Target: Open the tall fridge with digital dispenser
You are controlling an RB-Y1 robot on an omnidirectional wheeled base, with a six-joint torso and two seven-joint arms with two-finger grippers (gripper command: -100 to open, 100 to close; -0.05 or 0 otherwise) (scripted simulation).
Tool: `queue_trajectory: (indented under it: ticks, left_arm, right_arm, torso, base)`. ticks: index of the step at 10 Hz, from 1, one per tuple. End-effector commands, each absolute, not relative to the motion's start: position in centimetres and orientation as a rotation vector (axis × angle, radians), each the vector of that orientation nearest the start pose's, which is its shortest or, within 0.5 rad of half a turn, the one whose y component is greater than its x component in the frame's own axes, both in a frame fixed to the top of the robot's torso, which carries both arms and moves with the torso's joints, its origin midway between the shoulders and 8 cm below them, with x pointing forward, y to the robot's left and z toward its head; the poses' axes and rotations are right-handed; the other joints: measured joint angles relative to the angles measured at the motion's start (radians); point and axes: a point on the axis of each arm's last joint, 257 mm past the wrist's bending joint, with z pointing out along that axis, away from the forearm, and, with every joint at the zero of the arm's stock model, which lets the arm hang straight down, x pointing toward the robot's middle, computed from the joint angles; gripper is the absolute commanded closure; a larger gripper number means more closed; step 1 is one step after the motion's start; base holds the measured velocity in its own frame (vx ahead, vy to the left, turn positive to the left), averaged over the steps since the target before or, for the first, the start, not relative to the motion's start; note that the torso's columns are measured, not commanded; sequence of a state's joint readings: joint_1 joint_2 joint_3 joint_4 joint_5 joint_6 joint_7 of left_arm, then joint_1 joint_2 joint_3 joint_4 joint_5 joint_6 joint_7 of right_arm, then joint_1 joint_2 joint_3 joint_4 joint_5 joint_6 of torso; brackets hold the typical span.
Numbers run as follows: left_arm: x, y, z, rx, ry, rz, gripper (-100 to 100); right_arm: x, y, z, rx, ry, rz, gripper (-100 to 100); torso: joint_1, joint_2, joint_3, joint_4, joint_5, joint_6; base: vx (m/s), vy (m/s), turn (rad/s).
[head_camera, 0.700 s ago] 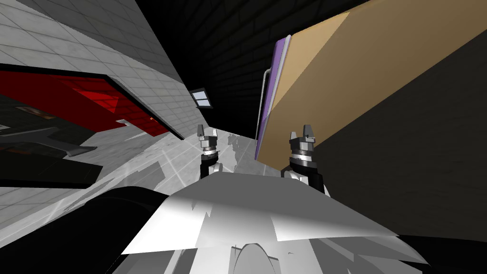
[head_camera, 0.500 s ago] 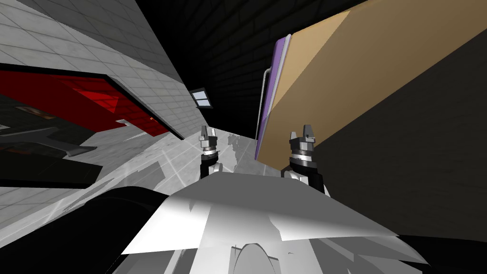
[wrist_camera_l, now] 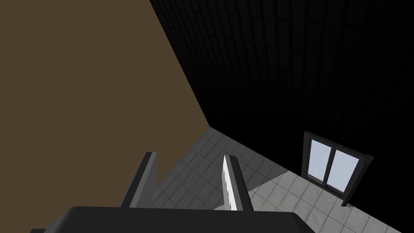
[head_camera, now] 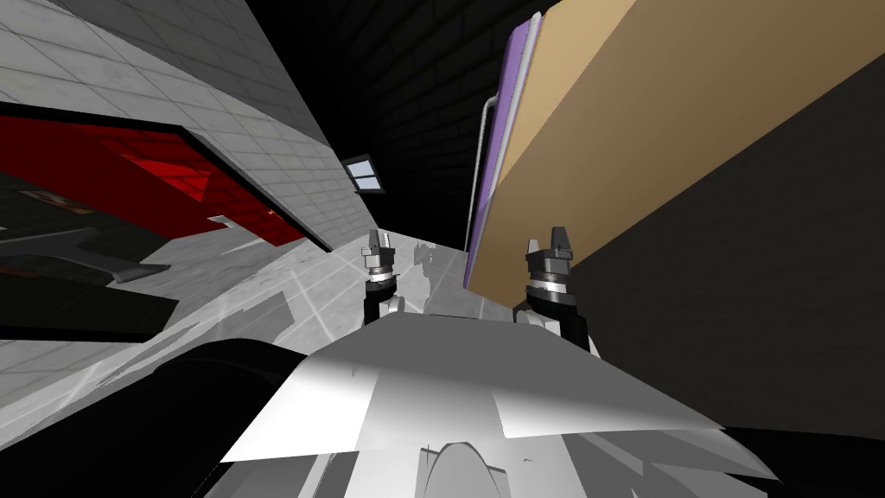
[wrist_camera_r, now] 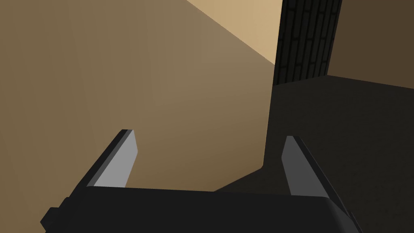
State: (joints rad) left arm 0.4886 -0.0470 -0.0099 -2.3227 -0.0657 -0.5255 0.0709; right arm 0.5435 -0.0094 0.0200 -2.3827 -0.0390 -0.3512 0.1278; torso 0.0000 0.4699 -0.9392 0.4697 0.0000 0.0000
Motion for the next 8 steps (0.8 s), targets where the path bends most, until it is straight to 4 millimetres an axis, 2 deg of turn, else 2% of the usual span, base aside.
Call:
queue_trajectory:
  ticks: [1,2,3,5,8]
  left_arm:
    - [33.2,26.9,5.1,-0.612,0.540,-1.356,0]
    - [33.2,26.9,5.1,-0.612,0.540,-1.356,0]
    - [33.2,26.9,5.1,-0.612,0.540,-1.356,0]
    - [33.2,26.9,5.1,-0.613,0.540,-1.355,0]
    - [33.2,26.9,5.1,-0.613,0.540,-1.355,0]
  right_arm:
    - [34.5,-28.0,2.7,0.694,0.693,1.198,0]
    - [34.5,-28.0,2.7,0.694,0.693,1.198,0]
    - [34.8,-27.4,2.6,0.664,0.727,1.204,-100]
    - [35.5,-26.5,2.3,0.621,0.778,1.213,-100]
    - [35.9,-25.5,1.9,0.566,0.839,1.217,-100]
  torso:
    - [0.000,0.074,-0.148,0.074,0.000,0.000]
    - [0.000,0.148,-0.295,0.148,0.000,0.000]
    - [0.000,0.221,-0.443,0.221,0.000,0.000]
    - [0.002,0.264,-0.532,0.264,0.000,0.000]
    - [-0.001,0.268,-0.537,0.268,0.000,0.000]
  base:
    - [0.000,0.000,0.000]
    - [0.000,0.000,0.000]
    - [0.015,0.018,-0.026]
    - [0.028,0.044,-0.039]
    - [0.022,0.037,-0.022]
